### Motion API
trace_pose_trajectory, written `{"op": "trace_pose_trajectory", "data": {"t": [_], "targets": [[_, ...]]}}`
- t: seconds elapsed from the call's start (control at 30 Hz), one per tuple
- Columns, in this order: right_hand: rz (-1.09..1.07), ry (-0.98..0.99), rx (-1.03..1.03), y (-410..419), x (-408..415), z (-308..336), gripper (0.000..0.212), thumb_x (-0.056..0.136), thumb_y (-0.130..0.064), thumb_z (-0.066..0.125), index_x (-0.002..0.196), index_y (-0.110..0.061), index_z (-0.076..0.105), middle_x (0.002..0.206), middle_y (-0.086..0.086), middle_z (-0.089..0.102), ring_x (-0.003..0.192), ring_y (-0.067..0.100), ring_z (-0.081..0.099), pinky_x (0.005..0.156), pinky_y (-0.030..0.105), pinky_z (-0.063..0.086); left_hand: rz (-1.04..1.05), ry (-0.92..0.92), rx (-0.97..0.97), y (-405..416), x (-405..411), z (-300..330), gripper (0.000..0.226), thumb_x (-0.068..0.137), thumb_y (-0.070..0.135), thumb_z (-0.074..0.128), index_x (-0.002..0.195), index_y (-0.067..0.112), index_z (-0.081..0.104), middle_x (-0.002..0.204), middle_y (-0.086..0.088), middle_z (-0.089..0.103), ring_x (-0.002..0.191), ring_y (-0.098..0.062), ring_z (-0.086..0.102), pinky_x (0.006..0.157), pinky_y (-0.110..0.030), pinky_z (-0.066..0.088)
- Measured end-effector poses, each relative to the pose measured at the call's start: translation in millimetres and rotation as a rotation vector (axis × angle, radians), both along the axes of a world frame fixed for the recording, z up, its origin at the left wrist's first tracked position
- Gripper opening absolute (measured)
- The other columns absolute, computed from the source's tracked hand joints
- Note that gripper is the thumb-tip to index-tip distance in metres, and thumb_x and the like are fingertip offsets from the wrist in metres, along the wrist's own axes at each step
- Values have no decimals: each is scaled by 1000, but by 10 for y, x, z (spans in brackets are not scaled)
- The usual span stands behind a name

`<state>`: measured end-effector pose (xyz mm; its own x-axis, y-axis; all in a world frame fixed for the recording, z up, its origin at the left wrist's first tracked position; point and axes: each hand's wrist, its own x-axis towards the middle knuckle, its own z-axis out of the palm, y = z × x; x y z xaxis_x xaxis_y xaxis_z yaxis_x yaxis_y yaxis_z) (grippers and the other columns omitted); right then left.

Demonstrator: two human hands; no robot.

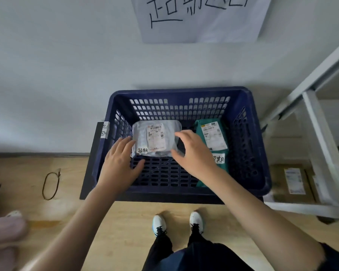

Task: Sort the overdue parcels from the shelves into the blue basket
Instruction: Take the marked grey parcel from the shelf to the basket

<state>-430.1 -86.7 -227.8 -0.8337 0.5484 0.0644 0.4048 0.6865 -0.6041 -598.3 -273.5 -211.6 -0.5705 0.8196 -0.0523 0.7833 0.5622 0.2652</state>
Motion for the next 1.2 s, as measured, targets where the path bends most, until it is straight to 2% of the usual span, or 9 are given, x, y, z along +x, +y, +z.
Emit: {"op": "trace_pose_trajectory", "data": {"t": [0.13, 0.3, 0.37, 0.57, 0.73, 0.9, 1.2], "targets": [[44, -16, 81, 32, 164, 240, 51, 97, -36, 64, 142, -14, 53, 137, -1, 52, 121, 17, 52, 93, 33, 52, 7, 76, -50, -50, 132, 231, 69, 94, 56, 56, 151, 20, 41, 162, -2, 33, 152, -25, 23, 122, -48, 24], [-12, -43, 125, 27, 426, 563, 49, 98, -37, 62, 141, -16, 54, 136, -2, 53, 123, 18, 52, 97, 37, 50, -36, 104, -64, 9, 181, 533, 72, 95, 62, 51, 153, 22, 37, 163, -1, 32, 151, -23, 26, 120, -47, 29], [-49, -72, 140, -22, 538, 673, 49, 99, -39, 61, 142, -17, 53, 139, -3, 52, 126, 18, 50, 100, 37, 49, -53, 101, -62, 33, 213, 654, 72, 94, 61, 51, 154, 23, 35, 163, 0, 30, 151, -23, 26, 120, -47, 28], [-130, -161, 208, -319, 822, 843, 51, 98, -41, 59, 144, -19, 50, 140, -3, 52, 125, 18, 51, 91, 37, 53, -122, 153, -37, -93, 377, 856, 71, 95, 61, 49, 153, 22, 37, 162, -1, 33, 149, -24, 29, 119, -45, 29], [-195, -215, 255, -562, 1044, 886, 53, 99, -41, 58, 146, -20, 48, 143, -3, 49, 126, 21, 51, 86, 35, 51, -183, 189, -55, -306, 503, 875, 70, 95, 62, 47, 152, 21, 37, 159, 0, 36, 147, -24, 32, 116, -44, 32], [-263, -222, 283, -736, 1340, 1014, 52, 98, -41, 59, 145, -21, 48, 140, -2, 51, 123, 21, 52, 86, 40, 55, -244, 194, -48, -395, 706, 949, 71, 95, 64, 43, 150, 19, 40, 158, -1, 39, 147, -24, 33, 115, -46, 33], [-344, -203, 282, -636, 2220, 1327, 51, 99, -42, 58, 144, -20, 49, 139, -3, 56, 120, 19, 57, 92, 38, 54, -339, 244, -53, -2, 1473, 1254, 71, 96, 64, 43, 152, 20, 37, 160, 0, 34, 147, -23, 30, 115, -44, 32]]}}
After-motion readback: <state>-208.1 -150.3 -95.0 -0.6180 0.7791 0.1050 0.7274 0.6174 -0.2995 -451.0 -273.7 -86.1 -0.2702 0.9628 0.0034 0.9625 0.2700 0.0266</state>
